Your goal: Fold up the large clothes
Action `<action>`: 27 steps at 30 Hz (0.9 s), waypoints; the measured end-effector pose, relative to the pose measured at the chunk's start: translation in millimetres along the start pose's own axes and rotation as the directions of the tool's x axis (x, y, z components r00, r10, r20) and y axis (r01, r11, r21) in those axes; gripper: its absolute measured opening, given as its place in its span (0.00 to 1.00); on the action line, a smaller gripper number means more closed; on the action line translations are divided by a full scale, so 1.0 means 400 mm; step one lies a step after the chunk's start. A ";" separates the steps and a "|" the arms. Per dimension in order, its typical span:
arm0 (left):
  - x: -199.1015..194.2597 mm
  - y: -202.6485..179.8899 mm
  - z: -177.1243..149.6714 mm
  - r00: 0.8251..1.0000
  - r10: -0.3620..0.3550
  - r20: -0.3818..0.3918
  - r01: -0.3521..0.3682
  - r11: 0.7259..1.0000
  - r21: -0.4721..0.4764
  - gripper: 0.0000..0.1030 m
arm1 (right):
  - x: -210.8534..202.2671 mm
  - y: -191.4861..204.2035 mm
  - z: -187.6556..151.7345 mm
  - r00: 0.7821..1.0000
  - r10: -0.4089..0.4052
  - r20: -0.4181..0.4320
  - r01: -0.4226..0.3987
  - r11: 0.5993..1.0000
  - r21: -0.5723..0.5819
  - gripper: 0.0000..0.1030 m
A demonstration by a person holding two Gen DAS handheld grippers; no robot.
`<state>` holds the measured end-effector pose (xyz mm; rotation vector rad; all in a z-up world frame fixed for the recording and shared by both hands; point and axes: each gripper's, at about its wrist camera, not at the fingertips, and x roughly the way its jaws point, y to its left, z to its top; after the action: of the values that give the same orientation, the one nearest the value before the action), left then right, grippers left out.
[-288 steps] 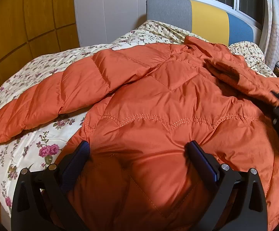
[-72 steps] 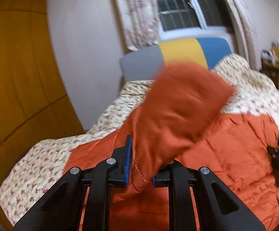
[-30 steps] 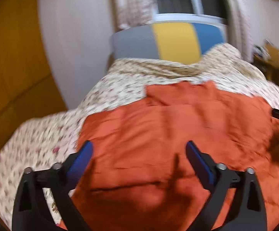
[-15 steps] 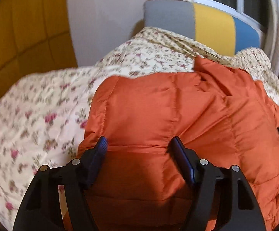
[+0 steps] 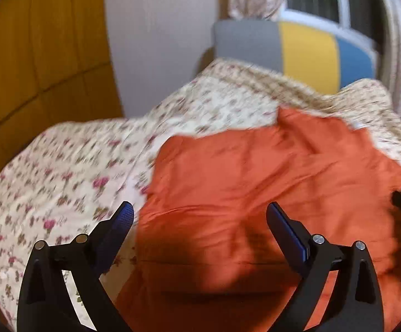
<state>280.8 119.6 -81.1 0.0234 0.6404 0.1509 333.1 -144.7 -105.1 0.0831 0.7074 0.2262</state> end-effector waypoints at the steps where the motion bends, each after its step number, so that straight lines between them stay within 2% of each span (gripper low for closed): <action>1: -0.013 -0.023 0.007 1.000 -0.018 0.013 0.017 1.000 0.023 0.93 | -0.004 -0.002 0.003 1.000 -0.015 -0.003 0.015 1.000 0.000 0.57; 5: 0.003 -0.118 0.034 0.998 -0.053 0.015 0.051 0.991 0.125 0.93 | 0.011 -0.007 0.018 0.996 -0.082 -0.019 0.082 0.997 -0.003 0.56; 8: 0.079 -0.181 0.044 0.999 0.005 -0.031 0.002 0.976 0.216 0.93 | 0.053 -0.021 0.021 0.990 -0.115 -0.076 0.117 0.993 0.017 0.56; 9: 0.097 -0.179 0.045 0.999 0.019 -0.045 -0.009 0.976 0.218 0.93 | 0.062 -0.026 0.022 0.990 -0.115 -0.082 0.117 0.993 0.026 0.56; 13: 0.181 -0.127 0.044 0.994 0.010 -0.112 0.002 0.995 0.103 0.95 | 0.100 -0.038 0.018 0.990 -0.111 -0.085 0.114 0.993 0.034 0.58; 16: 0.217 -0.097 0.028 0.985 -0.053 -0.165 0.060 0.998 0.035 0.97 | 0.127 -0.034 0.009 0.989 -0.124 -0.084 0.125 0.992 0.015 0.60; 22: 0.248 -0.093 0.020 0.976 -0.079 -0.201 0.083 0.996 0.010 0.97 | 0.154 -0.039 0.005 0.989 -0.118 -0.092 0.121 0.993 0.020 0.61; 27: 0.244 -0.095 0.018 0.979 -0.074 -0.191 0.078 0.997 0.011 0.97 | 0.158 -0.038 0.002 0.988 -0.124 -0.092 0.126 0.992 0.015 0.61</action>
<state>367.3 96.7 -135.9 0.0023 0.8328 0.0735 382.9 -144.5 -146.7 0.0478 0.8030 0.1031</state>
